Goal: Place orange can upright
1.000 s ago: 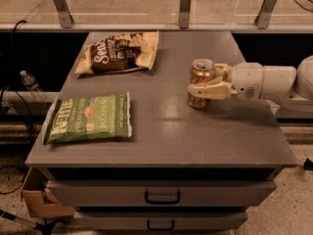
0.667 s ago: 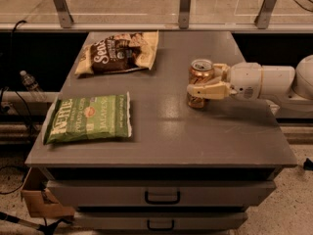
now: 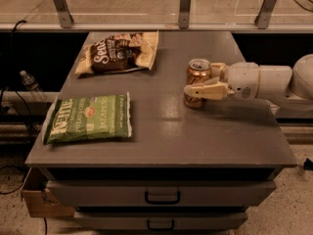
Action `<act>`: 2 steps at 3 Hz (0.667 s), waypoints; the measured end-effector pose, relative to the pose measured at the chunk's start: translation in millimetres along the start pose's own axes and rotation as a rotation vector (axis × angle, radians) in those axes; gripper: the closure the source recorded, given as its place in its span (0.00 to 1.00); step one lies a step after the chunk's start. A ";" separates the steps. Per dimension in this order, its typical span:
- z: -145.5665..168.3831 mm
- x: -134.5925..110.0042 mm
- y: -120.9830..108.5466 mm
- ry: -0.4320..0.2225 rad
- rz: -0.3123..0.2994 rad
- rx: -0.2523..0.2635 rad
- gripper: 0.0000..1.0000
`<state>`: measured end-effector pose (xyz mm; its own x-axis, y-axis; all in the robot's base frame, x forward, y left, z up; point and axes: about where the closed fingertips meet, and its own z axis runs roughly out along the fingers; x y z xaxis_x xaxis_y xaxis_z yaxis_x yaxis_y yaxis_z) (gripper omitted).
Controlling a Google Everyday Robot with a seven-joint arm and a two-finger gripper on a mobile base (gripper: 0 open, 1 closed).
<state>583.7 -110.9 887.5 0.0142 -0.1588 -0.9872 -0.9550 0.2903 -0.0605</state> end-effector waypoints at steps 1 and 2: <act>3.1 -0.8 1.1 -0.001 -0.001 -0.006 0.00; 3.2 -0.8 1.2 -0.001 -0.001 -0.006 0.00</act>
Offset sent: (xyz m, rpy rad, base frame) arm -0.0001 0.0025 0.0002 0.0003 0.0000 0.0045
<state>583.5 -107.5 887.8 0.0153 -0.1584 -0.9873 -0.9568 0.2845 -0.0604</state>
